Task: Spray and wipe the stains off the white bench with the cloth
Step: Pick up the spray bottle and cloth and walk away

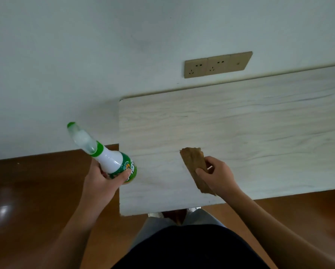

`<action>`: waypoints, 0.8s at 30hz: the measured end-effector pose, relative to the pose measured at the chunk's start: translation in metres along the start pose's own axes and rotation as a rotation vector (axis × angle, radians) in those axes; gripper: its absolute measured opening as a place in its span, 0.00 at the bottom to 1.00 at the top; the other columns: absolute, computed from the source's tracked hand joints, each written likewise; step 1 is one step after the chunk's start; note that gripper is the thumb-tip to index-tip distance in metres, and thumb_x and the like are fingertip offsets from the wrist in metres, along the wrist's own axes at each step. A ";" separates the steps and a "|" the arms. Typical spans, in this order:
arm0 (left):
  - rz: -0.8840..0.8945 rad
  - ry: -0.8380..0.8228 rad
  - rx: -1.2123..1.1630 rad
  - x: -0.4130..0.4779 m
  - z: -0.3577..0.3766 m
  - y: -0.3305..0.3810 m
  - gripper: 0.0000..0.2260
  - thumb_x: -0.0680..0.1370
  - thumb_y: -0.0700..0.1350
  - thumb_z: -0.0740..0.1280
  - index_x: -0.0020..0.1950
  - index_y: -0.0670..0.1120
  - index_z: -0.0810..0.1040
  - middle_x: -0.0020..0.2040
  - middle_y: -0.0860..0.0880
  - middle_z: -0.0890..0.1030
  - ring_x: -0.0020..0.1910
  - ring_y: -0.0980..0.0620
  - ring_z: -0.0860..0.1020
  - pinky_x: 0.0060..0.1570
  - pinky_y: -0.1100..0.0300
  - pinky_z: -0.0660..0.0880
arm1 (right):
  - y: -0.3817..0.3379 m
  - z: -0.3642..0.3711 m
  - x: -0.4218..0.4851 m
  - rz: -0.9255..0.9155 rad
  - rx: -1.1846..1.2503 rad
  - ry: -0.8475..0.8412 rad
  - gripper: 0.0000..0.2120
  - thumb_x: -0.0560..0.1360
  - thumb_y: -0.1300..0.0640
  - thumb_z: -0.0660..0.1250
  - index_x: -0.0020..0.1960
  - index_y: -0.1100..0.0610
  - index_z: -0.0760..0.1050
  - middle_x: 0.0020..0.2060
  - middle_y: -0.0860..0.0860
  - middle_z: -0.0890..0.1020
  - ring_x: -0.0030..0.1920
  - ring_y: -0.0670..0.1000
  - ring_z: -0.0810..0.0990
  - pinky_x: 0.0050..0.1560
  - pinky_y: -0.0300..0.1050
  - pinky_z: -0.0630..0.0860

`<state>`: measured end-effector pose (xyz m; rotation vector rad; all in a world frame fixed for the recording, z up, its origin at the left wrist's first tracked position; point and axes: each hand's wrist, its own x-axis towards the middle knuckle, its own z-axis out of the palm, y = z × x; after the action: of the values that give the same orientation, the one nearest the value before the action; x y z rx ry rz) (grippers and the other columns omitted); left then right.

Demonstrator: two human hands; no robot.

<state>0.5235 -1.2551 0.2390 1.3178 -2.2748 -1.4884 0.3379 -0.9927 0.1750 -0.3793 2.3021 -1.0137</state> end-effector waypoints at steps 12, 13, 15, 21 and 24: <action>0.095 -0.143 -0.017 -0.008 -0.045 -0.027 0.32 0.68 0.54 0.79 0.68 0.56 0.70 0.57 0.56 0.80 0.55 0.57 0.79 0.49 0.62 0.75 | -0.043 0.011 -0.089 0.004 0.135 0.275 0.07 0.76 0.51 0.71 0.54 0.48 0.79 0.42 0.44 0.83 0.41 0.45 0.82 0.32 0.36 0.79; 0.108 -0.177 -0.005 -0.005 -0.046 -0.031 0.32 0.67 0.55 0.79 0.68 0.55 0.70 0.57 0.57 0.80 0.55 0.57 0.79 0.49 0.62 0.75 | -0.043 0.016 -0.102 0.032 0.151 0.315 0.07 0.76 0.51 0.71 0.54 0.48 0.80 0.42 0.44 0.83 0.41 0.45 0.81 0.33 0.38 0.80; 0.136 -0.259 0.035 0.001 -0.047 -0.036 0.34 0.65 0.58 0.78 0.68 0.55 0.71 0.57 0.56 0.81 0.56 0.55 0.80 0.51 0.59 0.76 | -0.039 0.029 -0.130 0.092 0.178 0.407 0.06 0.76 0.51 0.71 0.52 0.47 0.80 0.41 0.44 0.83 0.41 0.46 0.82 0.36 0.45 0.82; 0.289 -0.519 0.165 -0.004 -0.031 -0.033 0.28 0.70 0.49 0.80 0.66 0.54 0.72 0.55 0.56 0.81 0.53 0.56 0.81 0.46 0.63 0.76 | -0.019 0.070 -0.225 0.244 0.346 0.702 0.05 0.74 0.56 0.73 0.47 0.47 0.81 0.36 0.41 0.83 0.38 0.44 0.81 0.34 0.36 0.78; 0.379 -0.651 0.232 -0.025 -0.004 -0.023 0.29 0.70 0.49 0.81 0.66 0.54 0.72 0.54 0.56 0.81 0.53 0.55 0.81 0.49 0.58 0.78 | -0.001 0.088 -0.281 0.318 0.383 0.858 0.05 0.74 0.57 0.74 0.45 0.48 0.81 0.36 0.38 0.82 0.37 0.42 0.80 0.33 0.32 0.73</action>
<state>0.5551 -1.2432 0.2317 0.3952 -2.9369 -1.7166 0.6133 -0.9123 0.2411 0.6891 2.6402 -1.6084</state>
